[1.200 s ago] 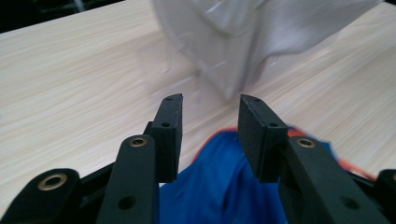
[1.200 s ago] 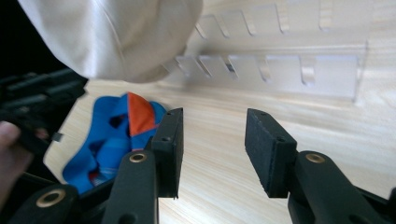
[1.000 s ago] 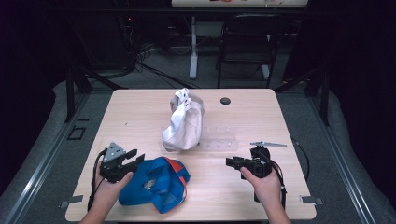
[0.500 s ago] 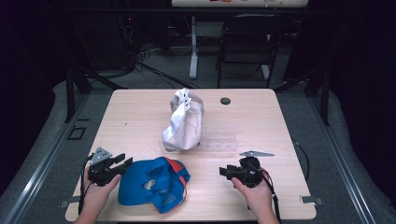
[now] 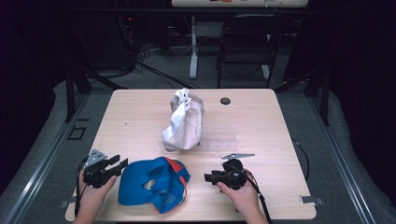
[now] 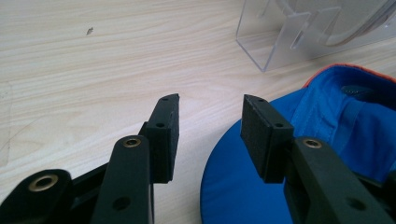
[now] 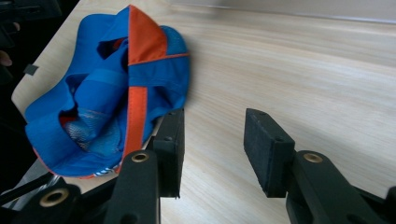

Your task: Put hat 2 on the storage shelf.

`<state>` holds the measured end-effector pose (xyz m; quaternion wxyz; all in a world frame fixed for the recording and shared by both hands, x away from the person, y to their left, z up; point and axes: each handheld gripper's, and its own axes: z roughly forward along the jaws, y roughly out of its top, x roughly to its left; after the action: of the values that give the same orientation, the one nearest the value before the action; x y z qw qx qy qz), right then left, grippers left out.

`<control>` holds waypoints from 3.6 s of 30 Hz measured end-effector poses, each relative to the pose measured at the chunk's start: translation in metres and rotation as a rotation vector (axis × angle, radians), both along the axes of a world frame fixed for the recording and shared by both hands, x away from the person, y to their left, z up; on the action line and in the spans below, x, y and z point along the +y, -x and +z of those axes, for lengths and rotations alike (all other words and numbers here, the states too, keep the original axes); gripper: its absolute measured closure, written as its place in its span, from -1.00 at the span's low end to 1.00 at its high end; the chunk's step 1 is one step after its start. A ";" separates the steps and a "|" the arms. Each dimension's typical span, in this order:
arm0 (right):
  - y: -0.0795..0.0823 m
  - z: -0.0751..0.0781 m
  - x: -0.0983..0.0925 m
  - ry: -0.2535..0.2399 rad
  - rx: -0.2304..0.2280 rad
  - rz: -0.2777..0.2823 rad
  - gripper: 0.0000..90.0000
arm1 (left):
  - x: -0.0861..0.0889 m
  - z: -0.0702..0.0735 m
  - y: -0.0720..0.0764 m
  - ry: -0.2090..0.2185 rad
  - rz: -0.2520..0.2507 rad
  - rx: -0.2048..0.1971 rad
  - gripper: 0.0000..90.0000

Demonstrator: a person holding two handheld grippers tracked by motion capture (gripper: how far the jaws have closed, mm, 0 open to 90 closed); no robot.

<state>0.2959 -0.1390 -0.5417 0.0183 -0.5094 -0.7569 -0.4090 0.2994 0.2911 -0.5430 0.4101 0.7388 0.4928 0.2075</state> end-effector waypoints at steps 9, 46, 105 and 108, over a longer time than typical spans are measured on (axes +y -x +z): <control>-0.007 -0.004 0.020 -0.073 0.092 0.080 0.31 | 0.006 0.001 0.006 0.006 0.021 -0.001 0.28; -0.014 -0.027 0.059 -0.151 0.279 0.170 0.74 | 0.007 0.000 0.006 0.001 0.020 -0.007 0.28; -0.031 0.113 -0.022 -0.632 0.377 0.104 0.76 | 0.007 -0.004 0.003 -0.002 0.015 0.000 0.23; -0.033 0.123 -0.026 -0.633 0.382 0.091 0.76 | 0.008 -0.004 0.003 -0.003 0.015 0.001 0.21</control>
<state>0.3285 -0.1654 -0.4188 0.3338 -0.5114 -0.5980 -0.5191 0.2964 0.2986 -0.5475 0.4073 0.7357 0.4982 0.2112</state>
